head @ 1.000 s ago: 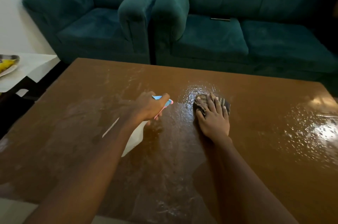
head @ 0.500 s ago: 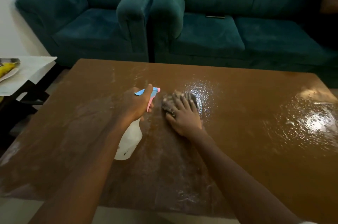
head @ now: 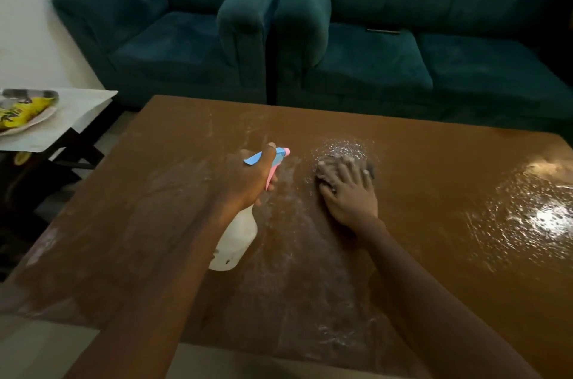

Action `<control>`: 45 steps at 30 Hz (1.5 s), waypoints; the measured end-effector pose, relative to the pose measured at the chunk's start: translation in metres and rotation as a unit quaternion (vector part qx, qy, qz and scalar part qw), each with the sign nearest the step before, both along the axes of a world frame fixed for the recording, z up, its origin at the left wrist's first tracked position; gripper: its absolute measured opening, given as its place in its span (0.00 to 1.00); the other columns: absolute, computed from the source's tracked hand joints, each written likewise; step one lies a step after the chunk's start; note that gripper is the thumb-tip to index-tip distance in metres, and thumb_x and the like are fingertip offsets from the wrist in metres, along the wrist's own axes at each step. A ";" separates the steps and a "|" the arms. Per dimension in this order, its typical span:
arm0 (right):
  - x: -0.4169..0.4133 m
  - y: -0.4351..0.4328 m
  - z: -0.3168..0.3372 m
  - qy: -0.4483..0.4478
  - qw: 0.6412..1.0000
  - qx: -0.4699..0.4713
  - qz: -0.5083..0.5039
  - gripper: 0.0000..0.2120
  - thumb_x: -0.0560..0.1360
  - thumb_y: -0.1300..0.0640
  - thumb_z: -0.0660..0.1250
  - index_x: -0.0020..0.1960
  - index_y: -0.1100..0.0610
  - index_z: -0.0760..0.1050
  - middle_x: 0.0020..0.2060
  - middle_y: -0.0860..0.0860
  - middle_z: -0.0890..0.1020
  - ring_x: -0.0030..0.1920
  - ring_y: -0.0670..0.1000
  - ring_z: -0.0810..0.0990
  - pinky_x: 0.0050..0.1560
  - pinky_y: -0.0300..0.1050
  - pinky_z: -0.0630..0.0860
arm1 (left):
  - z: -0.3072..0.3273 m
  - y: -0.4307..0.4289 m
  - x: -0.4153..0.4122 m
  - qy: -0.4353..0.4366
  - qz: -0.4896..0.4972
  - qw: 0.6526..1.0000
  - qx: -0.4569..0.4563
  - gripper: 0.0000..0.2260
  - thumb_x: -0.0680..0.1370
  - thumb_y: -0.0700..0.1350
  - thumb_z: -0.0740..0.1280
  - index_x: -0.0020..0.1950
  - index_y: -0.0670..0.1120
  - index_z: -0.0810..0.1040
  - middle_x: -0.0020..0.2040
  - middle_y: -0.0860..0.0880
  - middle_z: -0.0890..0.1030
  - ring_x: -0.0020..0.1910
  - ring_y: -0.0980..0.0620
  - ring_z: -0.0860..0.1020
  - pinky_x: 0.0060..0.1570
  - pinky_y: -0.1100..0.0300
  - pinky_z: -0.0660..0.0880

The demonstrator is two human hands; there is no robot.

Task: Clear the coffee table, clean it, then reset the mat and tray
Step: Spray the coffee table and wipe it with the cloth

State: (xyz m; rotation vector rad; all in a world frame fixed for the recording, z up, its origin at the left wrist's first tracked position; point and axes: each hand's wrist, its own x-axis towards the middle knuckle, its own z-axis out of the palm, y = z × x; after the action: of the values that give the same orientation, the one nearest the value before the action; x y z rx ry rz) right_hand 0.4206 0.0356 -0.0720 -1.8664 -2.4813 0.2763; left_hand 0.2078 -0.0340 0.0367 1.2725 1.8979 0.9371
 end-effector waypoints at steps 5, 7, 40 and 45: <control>0.008 -0.034 0.000 0.022 0.996 0.004 0.087 0.28 0.77 0.34 0.38 0.77 0.31 0.44 0.80 0.40 0.45 0.79 0.45 0.37 0.78 0.49 0.37 | 0.002 -0.004 0.004 -0.005 -0.028 0.999 -0.022 0.24 0.80 0.62 0.55 0.42 0.45 0.79 0.36 0.47 0.82 0.31 0.53 0.79 0.31 0.59 0.75; 0.028 -0.048 0.000 0.040 0.998 0.007 0.055 0.29 0.75 0.34 0.37 0.77 0.31 0.46 0.79 0.39 0.45 0.78 0.43 0.37 0.77 0.46 0.37 | 0.001 -0.013 0.007 0.019 -0.047 0.998 -0.038 0.22 0.80 0.61 0.56 0.41 0.46 0.79 0.35 0.48 0.82 0.33 0.51 0.80 0.35 0.57 0.77; 0.058 -0.214 -0.008 0.017 0.999 0.023 -0.024 0.27 0.78 0.36 0.45 0.75 0.27 0.40 0.79 0.38 0.44 0.79 0.45 0.39 0.78 0.48 0.40 | 0.004 -0.054 0.003 0.024 -0.159 0.987 -0.009 0.22 0.80 0.60 0.58 0.39 0.46 0.81 0.32 0.50 0.82 0.26 0.57 0.79 0.24 0.63 0.72; 0.050 -0.167 0.001 0.002 0.992 0.007 -0.122 0.28 0.74 0.33 0.33 0.75 0.31 0.37 0.79 0.42 0.39 0.78 0.47 0.35 0.78 0.51 0.38 | 0.005 -0.064 0.015 0.020 -0.165 0.986 0.003 0.21 0.81 0.58 0.57 0.35 0.48 0.78 0.32 0.49 0.81 0.28 0.54 0.78 0.23 0.65 0.72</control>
State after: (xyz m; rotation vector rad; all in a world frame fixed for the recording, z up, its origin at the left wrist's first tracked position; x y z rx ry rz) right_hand 0.4707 -0.1315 -0.0710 -2.1330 -2.2141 0.2526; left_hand 0.2224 -0.0981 0.0413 1.5604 1.6439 0.7489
